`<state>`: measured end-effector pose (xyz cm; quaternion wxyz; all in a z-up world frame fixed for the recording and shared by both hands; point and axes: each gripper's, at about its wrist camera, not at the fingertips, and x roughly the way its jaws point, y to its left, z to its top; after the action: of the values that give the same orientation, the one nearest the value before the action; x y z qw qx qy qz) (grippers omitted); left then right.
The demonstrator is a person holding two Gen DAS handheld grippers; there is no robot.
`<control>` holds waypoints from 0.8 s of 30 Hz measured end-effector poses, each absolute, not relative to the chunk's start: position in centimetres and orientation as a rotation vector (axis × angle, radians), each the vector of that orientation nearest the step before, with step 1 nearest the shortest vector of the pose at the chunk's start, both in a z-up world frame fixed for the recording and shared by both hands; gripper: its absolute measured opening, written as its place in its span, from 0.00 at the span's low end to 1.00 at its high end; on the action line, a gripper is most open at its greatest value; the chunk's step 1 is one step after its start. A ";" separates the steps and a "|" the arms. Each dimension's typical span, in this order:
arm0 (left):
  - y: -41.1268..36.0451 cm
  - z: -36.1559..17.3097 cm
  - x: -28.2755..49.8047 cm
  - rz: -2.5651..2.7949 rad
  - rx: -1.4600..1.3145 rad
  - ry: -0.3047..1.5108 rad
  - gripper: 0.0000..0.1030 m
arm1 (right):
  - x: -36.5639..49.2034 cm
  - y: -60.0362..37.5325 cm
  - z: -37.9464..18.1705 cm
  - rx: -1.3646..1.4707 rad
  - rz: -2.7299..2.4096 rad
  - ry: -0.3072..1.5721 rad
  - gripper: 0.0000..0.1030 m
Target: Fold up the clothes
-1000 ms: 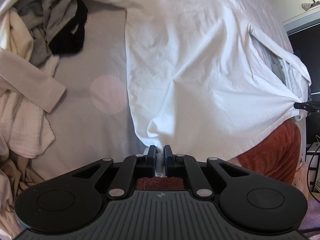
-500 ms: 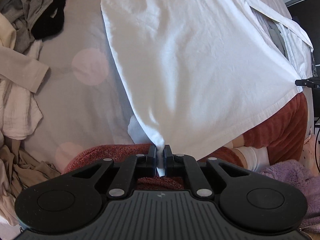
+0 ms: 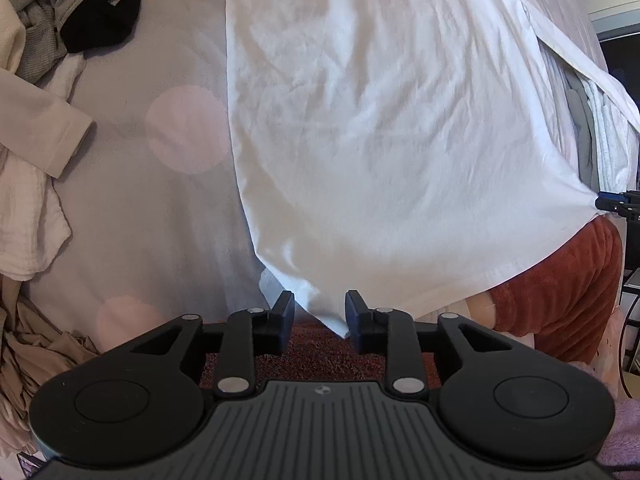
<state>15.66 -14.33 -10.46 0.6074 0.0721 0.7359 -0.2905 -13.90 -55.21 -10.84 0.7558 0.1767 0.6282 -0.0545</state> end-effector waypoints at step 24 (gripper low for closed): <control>1.7 -5.3 26.5 -0.228 -0.144 1.162 0.42 | -4.7 -50.7 -14.0 0.466 -0.334 0.796 0.51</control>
<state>26.50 1.69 -5.30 0.8274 -0.0677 0.5470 -0.1074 -4.68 -50.70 -14.04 0.8820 0.2240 0.3822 -0.1606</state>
